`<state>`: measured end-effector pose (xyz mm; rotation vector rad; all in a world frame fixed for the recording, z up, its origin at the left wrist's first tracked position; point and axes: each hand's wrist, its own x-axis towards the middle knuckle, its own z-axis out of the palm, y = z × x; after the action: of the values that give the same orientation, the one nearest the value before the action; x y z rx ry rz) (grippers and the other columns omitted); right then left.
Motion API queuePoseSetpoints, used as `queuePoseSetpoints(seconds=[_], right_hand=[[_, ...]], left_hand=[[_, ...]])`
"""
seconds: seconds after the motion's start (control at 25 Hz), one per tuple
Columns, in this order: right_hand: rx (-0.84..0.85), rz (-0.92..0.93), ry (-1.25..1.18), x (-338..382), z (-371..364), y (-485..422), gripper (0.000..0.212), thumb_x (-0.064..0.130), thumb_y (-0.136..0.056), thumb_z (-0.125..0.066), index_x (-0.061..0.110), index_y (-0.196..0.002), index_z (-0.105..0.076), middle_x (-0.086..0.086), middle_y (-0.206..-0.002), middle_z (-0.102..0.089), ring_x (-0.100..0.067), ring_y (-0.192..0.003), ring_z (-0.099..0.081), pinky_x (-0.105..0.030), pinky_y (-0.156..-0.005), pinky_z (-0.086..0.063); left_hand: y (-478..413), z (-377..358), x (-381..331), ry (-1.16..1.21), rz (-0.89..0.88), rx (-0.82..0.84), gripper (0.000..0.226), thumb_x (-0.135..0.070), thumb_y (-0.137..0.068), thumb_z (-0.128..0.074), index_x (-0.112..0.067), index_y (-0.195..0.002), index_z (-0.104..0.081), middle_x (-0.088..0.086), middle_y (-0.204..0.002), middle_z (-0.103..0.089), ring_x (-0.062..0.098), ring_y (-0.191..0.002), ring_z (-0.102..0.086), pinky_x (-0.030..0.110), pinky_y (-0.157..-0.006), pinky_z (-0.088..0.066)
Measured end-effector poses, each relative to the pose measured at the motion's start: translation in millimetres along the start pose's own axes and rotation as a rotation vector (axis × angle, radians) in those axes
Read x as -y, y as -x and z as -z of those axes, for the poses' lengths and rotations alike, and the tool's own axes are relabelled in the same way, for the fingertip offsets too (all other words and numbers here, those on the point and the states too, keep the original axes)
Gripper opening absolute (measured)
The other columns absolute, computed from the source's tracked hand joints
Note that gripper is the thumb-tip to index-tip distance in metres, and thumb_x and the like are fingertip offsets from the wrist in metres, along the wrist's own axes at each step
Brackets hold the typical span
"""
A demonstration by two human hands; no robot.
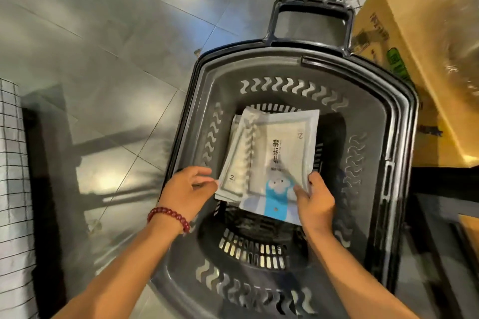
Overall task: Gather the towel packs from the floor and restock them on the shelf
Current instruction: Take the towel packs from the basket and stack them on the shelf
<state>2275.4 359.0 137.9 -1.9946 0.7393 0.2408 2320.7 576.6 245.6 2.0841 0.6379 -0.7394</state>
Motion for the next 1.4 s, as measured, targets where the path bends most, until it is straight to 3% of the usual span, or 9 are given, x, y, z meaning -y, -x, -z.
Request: queuePoseSetpoints(seconds=[0.16, 0.36, 0.48, 0.6, 0.76, 1.0, 1.08, 1.28, 1.4], right_hand=[[0.137, -0.014, -0.417, 41, 46, 35, 0.029, -0.001, -0.080, -0.066, 0.025, -0.090, -0.061, -0.016, -0.096, -0.067, -0.025, -0.088, -0.065, -0.035, -0.080, -0.051], [0.395, -0.152, -0.716, 77, 54, 51, 0.036, -0.009, -0.083, -0.058, 0.016, -0.109, -0.059, -0.002, -0.096, -0.074, -0.019, -0.089, -0.071, -0.027, -0.068, -0.058], [0.406, -0.191, -0.592, 71, 35, 30, 0.019, -0.003, -0.085, -0.059, 0.012, -0.097, -0.060, -0.003, -0.093, -0.071, -0.017, -0.088, -0.069, -0.029, -0.072, -0.058], [0.232, -0.227, -0.434, 46, 13, 1, 0.004, 0.008, -0.087, -0.062, 0.004, -0.086, -0.062, -0.003, -0.080, -0.065, -0.015, -0.076, -0.064, -0.029, -0.069, -0.051], [0.110, -0.307, 0.138, -2, -28, -34, 0.049, 0.029, -0.080, -0.072, -0.002, -0.113, -0.055, -0.014, -0.107, -0.060, -0.032, -0.106, -0.058, -0.035, -0.084, -0.043], [0.072, -0.455, 0.280, -22, -75, -46, 0.088, 0.031, -0.074, -0.077, -0.002, -0.138, -0.026, -0.022, -0.139, -0.039, -0.037, -0.130, -0.037, -0.043, -0.100, -0.036], [0.003, -0.429, 0.200, -22, -76, -46, 0.076, 0.021, -0.073, -0.079, -0.003, -0.130, -0.036, -0.023, -0.130, -0.050, -0.037, -0.120, -0.048, -0.042, -0.093, -0.042], [-0.102, -0.322, 0.178, -14, -42, -29, 0.025, 0.010, -0.084, -0.066, -0.001, -0.102, -0.055, -0.022, -0.102, -0.064, -0.035, -0.094, -0.062, -0.041, -0.077, -0.053], [-0.092, -0.182, 0.146, 3, -12, -13, 0.008, 0.003, -0.088, -0.057, 0.002, -0.095, -0.053, -0.015, -0.090, -0.064, -0.029, -0.081, -0.061, -0.031, -0.068, -0.047]], left_hand=[[9, -5, -22, 0.098, 0.066, 0.077, 0.053, -0.031, -0.080, -0.070, -0.013, -0.126, -0.052, -0.001, -0.116, -0.060, 0.011, -0.099, -0.058, 0.023, -0.088, -0.044], [19, -4, -41, 0.365, 0.062, 0.084, 0.019, -0.014, -0.071, -0.075, -0.022, -0.086, -0.065, -0.013, -0.063, -0.070, 0.001, -0.062, -0.068, 0.018, -0.054, -0.055], [14, 4, -39, 0.341, 0.053, -0.004, 0.021, -0.009, -0.070, -0.076, -0.023, -0.078, -0.062, -0.014, -0.058, -0.068, 0.004, -0.061, -0.067, 0.021, -0.052, -0.053], [2, 15, -36, 0.275, 0.062, -0.172, 0.021, -0.011, -0.070, -0.077, -0.019, -0.082, -0.061, -0.003, -0.074, -0.065, 0.017, -0.072, -0.062, 0.024, -0.058, -0.047], [-19, 26, -17, 0.169, 0.067, -0.255, 0.034, -0.014, -0.069, -0.078, 0.002, -0.097, -0.064, 0.012, -0.089, -0.063, 0.029, -0.084, -0.061, 0.032, -0.070, -0.047], [-26, 32, -5, 0.260, 0.108, -0.199, 0.052, -0.035, -0.043, -0.077, -0.012, -0.086, -0.059, 0.014, -0.093, -0.068, 0.035, -0.088, -0.065, 0.053, -0.082, -0.052], [-27, 33, -2, 0.279, 0.111, -0.202, 0.059, -0.040, -0.036, -0.076, -0.012, -0.086, -0.060, 0.014, -0.093, -0.069, 0.035, -0.087, -0.066, 0.053, -0.081, -0.053], [-23, 35, -9, 0.250, 0.100, -0.201, 0.024, -0.017, -0.066, -0.077, -0.015, -0.081, -0.058, 0.007, -0.086, -0.066, 0.032, -0.088, -0.065, 0.047, -0.084, -0.052], [-16, 39, -13, 0.274, 0.111, -0.194, 0.039, -0.018, -0.065, -0.078, -0.004, -0.098, -0.061, 0.012, -0.093, -0.067, 0.032, -0.089, -0.065, 0.043, -0.081, -0.052]])
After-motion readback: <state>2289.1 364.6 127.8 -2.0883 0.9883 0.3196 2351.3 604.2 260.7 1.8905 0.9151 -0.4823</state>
